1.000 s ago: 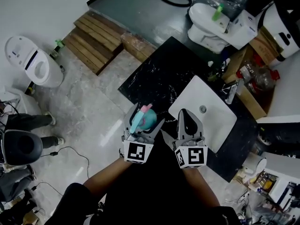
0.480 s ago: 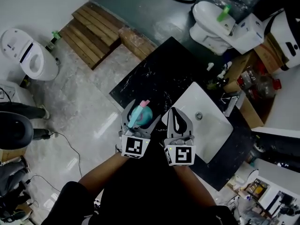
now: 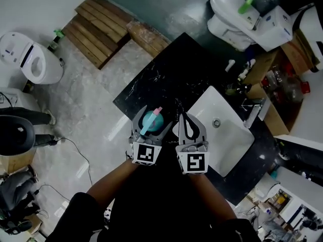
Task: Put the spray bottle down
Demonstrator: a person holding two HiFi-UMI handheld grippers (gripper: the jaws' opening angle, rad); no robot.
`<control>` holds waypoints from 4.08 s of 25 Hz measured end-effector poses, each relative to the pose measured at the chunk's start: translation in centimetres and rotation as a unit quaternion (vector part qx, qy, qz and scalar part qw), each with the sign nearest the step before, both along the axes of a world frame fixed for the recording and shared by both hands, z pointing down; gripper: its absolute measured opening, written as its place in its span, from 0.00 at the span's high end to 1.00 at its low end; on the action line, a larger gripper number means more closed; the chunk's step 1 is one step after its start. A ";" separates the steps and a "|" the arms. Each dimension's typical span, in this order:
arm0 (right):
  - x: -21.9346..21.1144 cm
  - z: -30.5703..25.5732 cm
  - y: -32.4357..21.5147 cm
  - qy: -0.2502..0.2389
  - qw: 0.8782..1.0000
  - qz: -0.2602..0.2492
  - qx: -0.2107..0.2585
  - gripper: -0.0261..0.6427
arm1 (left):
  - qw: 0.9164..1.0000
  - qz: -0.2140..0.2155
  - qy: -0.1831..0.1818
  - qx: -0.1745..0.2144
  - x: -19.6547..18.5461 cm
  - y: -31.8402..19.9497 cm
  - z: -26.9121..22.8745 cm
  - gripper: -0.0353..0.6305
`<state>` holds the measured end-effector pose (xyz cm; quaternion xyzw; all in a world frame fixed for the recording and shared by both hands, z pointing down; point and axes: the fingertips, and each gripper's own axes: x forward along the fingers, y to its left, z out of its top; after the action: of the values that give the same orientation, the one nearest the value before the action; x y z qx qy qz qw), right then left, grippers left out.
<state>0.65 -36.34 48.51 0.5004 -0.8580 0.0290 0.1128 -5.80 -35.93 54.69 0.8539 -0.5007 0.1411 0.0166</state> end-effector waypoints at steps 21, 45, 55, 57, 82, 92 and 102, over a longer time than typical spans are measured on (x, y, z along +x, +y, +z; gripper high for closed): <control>2.2 3.8 -2.6 -0.008 0.999 0.023 -0.040 0.94 | 0.999 0.002 -0.023 -0.040 1.4 -4.4 5.3 0.29; 1.7 4.9 -1.0 0.005 0.998 -0.009 -0.056 0.94 | 0.996 0.027 -0.031 -0.077 2.0 -3.3 6.6 0.28; 2.2 3.2 -0.4 -0.003 0.999 0.008 -0.033 0.94 | 0.997 0.024 -0.016 -0.078 1.1 -2.4 5.8 0.26; 2.5 3.6 -0.1 0.001 0.999 0.012 -0.043 0.94 | 0.997 0.022 -0.013 -0.078 0.9 -1.8 5.6 0.26; -0.9 -0.4 11.8 -0.030 0.999 0.008 -0.032 0.94 | 0.999 -0.009 0.020 -0.050 -4.3 10.0 -1.7 0.26; -0.6 -5.9 19.5 -0.055 0.997 0.048 0.021 0.94 | 0.999 0.002 0.037 -0.023 -5.2 18.9 -5.8 0.26; 3.8 -8.0 25.9 -0.028 0.997 0.062 0.038 0.94 | 0.990 0.092 0.106 0.005 2.6 25.8 -11.4 0.26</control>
<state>4.41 -10.48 40.53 0.5557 -0.8284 0.0175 0.0682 -3.21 -10.16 43.30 0.9067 -0.4159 0.0481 0.0519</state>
